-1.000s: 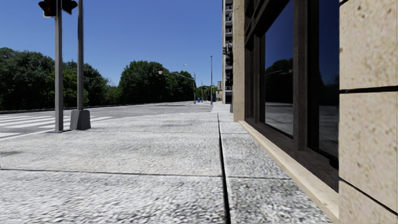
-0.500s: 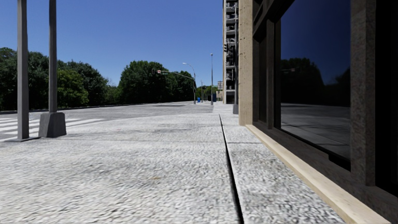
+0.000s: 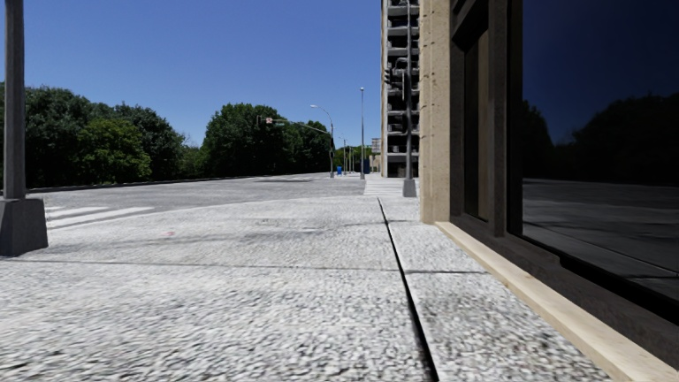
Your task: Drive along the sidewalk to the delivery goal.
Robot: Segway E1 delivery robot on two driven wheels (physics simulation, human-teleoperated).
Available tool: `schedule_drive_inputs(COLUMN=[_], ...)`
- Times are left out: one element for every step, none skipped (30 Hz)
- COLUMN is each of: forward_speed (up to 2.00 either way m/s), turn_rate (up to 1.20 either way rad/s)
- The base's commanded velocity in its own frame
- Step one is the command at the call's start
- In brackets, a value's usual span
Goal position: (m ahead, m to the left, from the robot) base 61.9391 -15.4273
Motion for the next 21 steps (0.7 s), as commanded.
schedule_drive_inputs(forward_speed=[2.0, 2.0, 2.0, 2.0, 2.0, 2.0, 2.0, 2.0, 2.0, 2.0, 2.0, 2.0, 2.0, 2.0, 2.0, 2.0, 2.0, 2.0, 2.0, 2.0, 2.0], turn_rate=[0.0, 0.0, 0.0, 0.0, 0.0, 0.0, 0.0, 0.0, 0.0, 0.0, 0.0, 0.0, 0.0, 0.0, 0.0, 0.0, 0.0, -0.1, -0.16, -0.19, -0.2])
